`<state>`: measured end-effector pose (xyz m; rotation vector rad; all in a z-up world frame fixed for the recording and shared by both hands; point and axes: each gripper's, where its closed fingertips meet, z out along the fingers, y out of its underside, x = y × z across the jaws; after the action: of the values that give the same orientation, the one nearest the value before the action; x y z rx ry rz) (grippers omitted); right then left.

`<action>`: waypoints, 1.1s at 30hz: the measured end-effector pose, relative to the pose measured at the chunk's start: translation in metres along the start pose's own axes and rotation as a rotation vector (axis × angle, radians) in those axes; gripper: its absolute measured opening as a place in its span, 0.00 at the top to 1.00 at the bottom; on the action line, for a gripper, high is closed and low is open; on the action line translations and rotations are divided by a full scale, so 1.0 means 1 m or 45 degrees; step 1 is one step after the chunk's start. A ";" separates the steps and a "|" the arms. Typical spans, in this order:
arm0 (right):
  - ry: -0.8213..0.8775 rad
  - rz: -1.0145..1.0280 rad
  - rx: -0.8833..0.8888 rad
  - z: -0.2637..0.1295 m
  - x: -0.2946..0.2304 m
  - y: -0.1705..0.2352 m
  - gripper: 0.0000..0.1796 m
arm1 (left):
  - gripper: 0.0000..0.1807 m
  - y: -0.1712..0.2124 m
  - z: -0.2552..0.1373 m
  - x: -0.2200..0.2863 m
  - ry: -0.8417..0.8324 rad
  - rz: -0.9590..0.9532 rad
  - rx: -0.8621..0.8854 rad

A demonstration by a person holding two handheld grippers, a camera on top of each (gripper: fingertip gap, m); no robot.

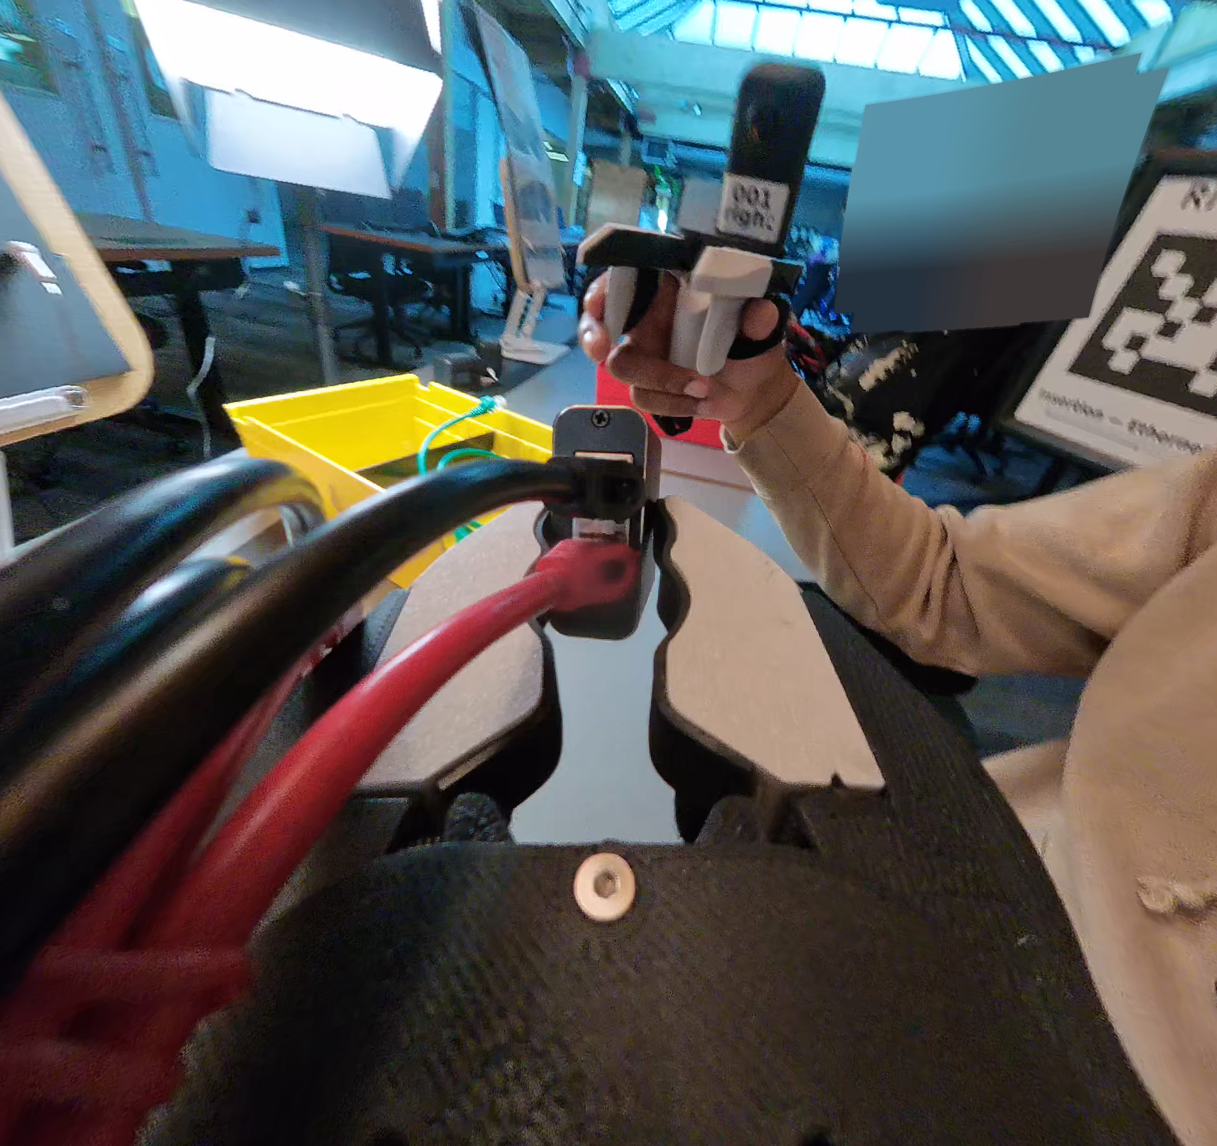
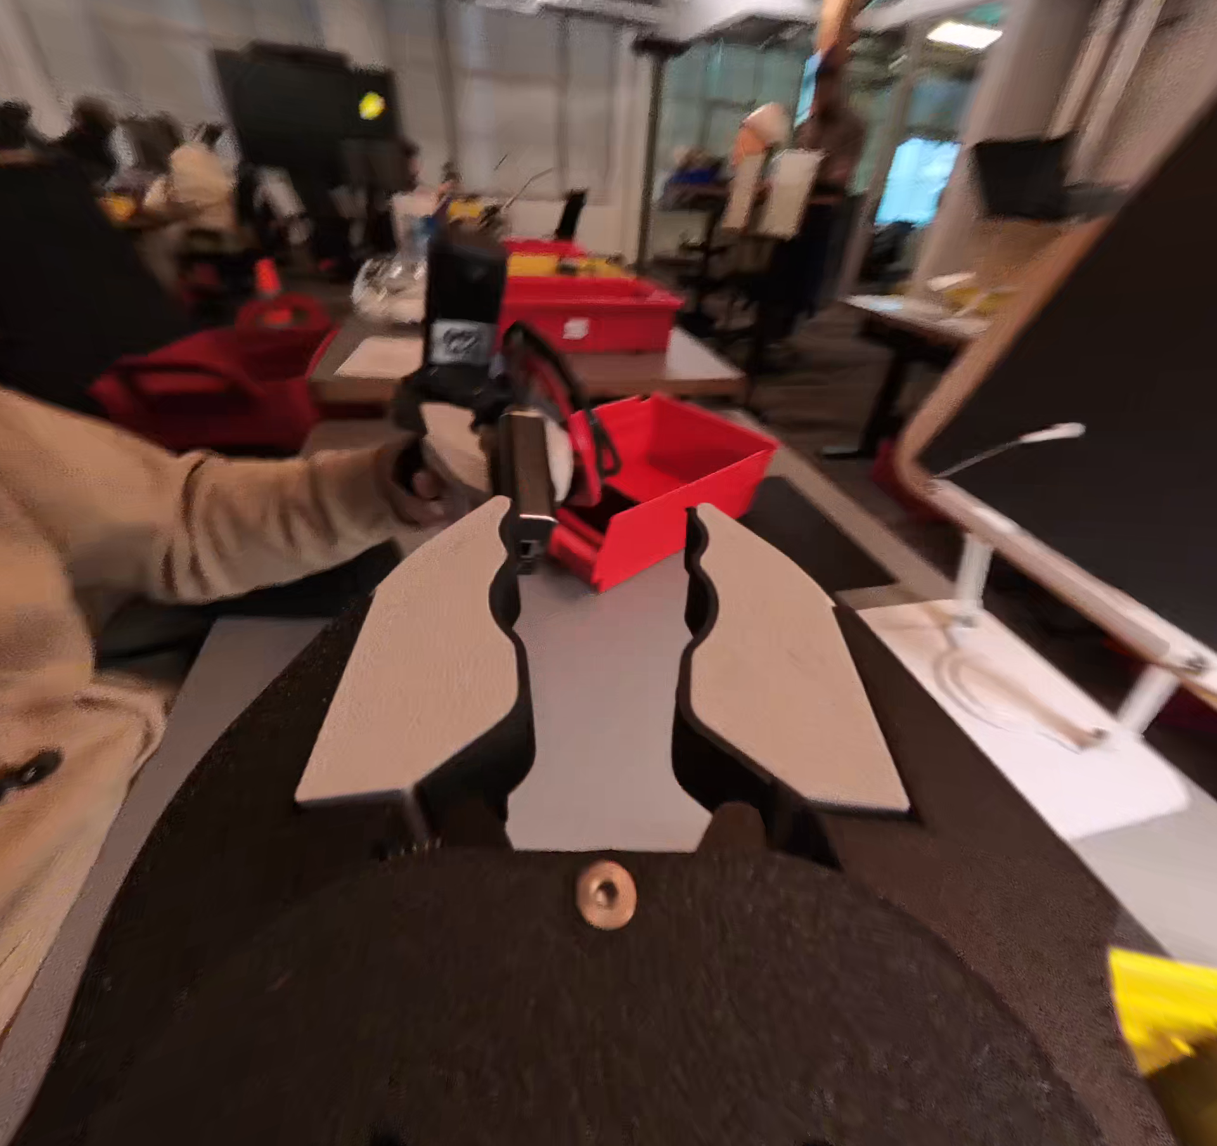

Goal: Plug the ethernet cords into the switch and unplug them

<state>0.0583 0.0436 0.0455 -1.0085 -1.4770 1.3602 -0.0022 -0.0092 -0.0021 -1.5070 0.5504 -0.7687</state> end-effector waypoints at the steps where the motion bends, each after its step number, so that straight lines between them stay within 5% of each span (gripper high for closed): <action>1: -0.069 -0.030 -0.087 0.018 -0.016 0.012 0.72 | 0.85 0.004 0.003 0.007 0.027 0.025 -0.038; 6: -0.294 -0.028 -0.310 0.067 -0.065 0.057 0.74 | 0.85 0.026 0.012 0.025 0.065 0.193 -0.258; 16: -0.208 -0.083 -0.416 0.087 -0.074 0.074 0.78 | 0.83 0.094 0.012 0.019 -0.030 0.303 -0.840; 21: -0.193 -0.122 -0.475 0.097 -0.074 0.092 0.96 | 0.86 0.116 0.014 0.021 -0.032 0.329 -0.977; 28: -0.137 -0.129 -0.332 0.090 -0.055 0.077 0.98 | 0.78 0.101 0.020 0.008 -0.027 0.322 -0.748; 33: -0.152 -0.047 0.058 0.075 -0.049 0.032 0.98 | 0.69 0.091 0.036 0.006 0.047 0.216 -0.441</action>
<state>0.0018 -0.0223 0.0082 -0.8806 -1.5373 1.4423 0.0383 0.0022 -0.0909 -1.7382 0.8614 -0.5899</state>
